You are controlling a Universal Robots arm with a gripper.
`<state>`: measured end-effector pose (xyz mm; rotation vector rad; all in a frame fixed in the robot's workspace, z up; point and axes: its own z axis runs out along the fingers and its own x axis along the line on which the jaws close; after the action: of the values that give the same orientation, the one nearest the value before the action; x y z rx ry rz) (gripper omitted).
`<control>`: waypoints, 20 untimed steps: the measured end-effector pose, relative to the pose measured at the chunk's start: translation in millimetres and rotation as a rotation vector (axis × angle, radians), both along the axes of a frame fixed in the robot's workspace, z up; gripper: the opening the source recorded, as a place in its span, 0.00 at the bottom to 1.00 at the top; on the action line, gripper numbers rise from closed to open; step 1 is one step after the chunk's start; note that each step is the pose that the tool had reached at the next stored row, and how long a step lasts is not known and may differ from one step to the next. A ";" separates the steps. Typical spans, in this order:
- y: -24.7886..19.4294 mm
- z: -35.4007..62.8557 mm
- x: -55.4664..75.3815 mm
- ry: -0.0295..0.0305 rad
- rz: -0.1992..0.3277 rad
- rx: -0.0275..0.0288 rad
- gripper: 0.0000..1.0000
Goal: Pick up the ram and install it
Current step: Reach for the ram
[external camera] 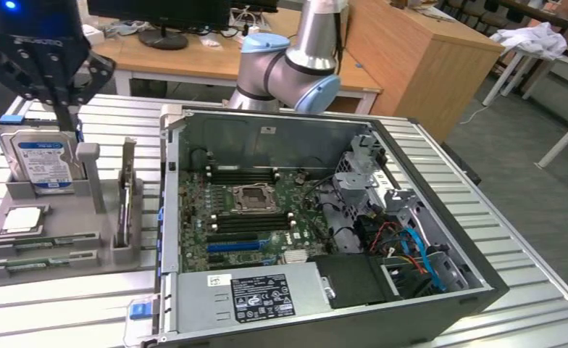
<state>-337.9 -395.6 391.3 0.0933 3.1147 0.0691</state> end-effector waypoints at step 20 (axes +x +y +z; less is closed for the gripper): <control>1.3 -1.8 -35.1 0.0000 0.002 0.0000 0.11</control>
<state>-373.0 -394.2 389.4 0.0899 3.1149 0.0692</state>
